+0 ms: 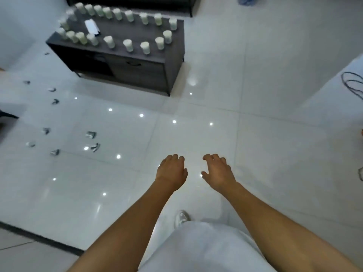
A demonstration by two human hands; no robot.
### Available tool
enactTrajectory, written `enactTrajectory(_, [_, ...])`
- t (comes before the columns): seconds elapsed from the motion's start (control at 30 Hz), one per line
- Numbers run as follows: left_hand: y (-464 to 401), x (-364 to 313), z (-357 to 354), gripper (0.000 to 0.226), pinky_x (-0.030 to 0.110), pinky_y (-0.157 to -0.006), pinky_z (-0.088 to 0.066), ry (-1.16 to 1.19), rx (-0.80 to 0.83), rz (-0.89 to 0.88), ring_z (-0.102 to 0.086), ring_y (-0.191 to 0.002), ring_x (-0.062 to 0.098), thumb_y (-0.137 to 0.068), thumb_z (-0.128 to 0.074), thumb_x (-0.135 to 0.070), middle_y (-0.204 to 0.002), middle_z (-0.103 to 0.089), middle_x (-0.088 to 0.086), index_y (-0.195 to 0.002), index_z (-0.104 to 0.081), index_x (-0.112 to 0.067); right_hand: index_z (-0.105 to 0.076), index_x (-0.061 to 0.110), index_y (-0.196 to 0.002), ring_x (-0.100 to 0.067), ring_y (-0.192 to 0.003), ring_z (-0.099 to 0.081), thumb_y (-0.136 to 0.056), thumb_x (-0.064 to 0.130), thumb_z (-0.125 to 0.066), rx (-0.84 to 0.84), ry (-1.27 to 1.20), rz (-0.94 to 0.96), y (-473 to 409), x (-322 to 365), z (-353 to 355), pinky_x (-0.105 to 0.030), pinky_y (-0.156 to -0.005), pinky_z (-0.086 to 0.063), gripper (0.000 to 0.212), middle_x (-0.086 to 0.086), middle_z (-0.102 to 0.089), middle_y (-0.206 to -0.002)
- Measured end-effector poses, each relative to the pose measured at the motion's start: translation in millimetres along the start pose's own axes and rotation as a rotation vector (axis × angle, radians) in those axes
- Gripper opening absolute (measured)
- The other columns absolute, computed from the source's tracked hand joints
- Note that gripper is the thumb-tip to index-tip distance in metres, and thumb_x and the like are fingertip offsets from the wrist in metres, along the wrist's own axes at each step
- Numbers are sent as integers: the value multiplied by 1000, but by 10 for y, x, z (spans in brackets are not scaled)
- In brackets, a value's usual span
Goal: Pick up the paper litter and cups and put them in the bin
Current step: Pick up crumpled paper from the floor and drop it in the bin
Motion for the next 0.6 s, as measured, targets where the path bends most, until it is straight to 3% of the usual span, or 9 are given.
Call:
enactTrajectory(0.2, [127,1449,235,40,33,-92,-41,150,-25,291,-46,-116,24,-97,-41,-33,-123,-52,8,-129,-46,-9,-37,20,-139,-27,-122,-41,-93,29,-53,111,137,249,-764,1439,-190,-37,-96,-41,50,-5,-43,-137])
enactTrajectory(0.6, [-191,3410,661,42,33,-91,-43,358,-75,723,-47,-116,25,-97,-41,-35,-125,-51,8,-130,-46,-10,-37,18,-139,-28,-119,-44,-92,28,-55,301,330,612,-2311,3506,-409,-38,-94,-43,51,-7,-45,-134])
Point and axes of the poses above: each hand's wrist, its own y-axis away from the middle knuckle, its own z-axis out of the back of the hand, x = y × z, the point moved 2 cm from there along -y, towards the middle knuckle
